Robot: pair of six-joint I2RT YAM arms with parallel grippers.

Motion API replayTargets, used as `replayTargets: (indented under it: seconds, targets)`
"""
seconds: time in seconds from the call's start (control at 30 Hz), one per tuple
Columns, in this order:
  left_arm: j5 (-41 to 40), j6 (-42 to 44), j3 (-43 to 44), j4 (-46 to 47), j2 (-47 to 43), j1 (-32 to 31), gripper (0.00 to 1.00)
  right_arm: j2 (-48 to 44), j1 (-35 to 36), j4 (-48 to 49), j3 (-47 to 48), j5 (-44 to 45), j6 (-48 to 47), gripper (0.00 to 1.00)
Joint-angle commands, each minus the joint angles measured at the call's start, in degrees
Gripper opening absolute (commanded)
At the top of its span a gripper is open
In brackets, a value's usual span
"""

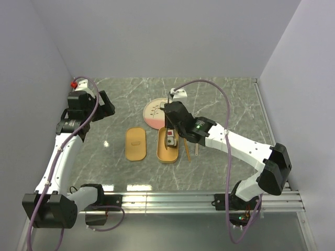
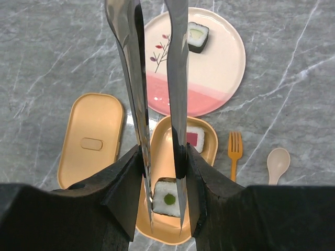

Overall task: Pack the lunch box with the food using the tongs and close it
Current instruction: Place the food into the lunch box

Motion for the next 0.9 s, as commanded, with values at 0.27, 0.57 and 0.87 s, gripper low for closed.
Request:
replayTargets:
  seconds: [0.27, 0.57, 0.87]
  targets:
    - [0.4, -0.4, 0.1, 0.6, -1.0, -0.6, 1.00, 2.5, 0.4, 0.1, -0.2, -0.2, 1.7, 0.18]
    - [0.1, -0.2, -0.2, 0.8, -0.8, -0.6, 0.99, 3.6, 0.3, -0.6, -1.5, -1.0, 2.2, 0.18]
    - [-0.1, -0.2, -0.5, 0.8, -0.8, -0.6, 0.99, 5.4, 0.2, -0.1, -2.2, -1.8, 2.1, 0.18]
